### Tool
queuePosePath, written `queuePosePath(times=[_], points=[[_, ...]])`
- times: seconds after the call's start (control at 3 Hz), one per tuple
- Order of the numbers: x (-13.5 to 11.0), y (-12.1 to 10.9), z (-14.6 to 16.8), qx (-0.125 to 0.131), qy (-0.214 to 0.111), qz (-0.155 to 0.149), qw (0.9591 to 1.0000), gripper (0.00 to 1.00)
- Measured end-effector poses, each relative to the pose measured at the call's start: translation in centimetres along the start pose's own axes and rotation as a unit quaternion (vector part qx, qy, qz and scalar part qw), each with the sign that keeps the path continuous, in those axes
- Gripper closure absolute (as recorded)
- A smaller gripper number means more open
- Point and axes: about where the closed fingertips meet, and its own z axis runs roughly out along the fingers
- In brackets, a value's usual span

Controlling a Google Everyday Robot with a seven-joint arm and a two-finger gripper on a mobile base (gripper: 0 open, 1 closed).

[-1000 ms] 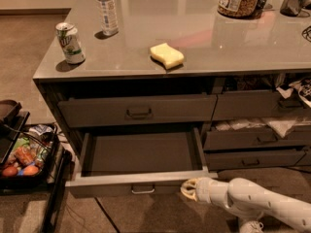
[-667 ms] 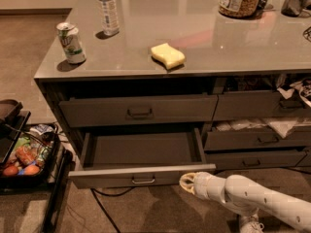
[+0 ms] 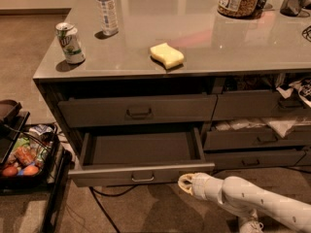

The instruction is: Close middle drawer

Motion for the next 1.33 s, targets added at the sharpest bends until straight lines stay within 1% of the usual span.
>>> queuePosePath(times=[0.33, 0.67, 1.0, 1.33], points=[[1.4, -1.9, 2.0, 0.027, 0.01, -0.014, 0.9995, 1.0], [1.8, -2.7, 2.3, 0.037, 0.016, -0.016, 0.9991, 1.0], [3.7, -6.1, 2.7, 0.07, 0.046, -0.022, 0.9963, 1.0], [5.8, -10.0, 2.6, 0.105, 0.082, -0.028, 0.9907, 1.0]])
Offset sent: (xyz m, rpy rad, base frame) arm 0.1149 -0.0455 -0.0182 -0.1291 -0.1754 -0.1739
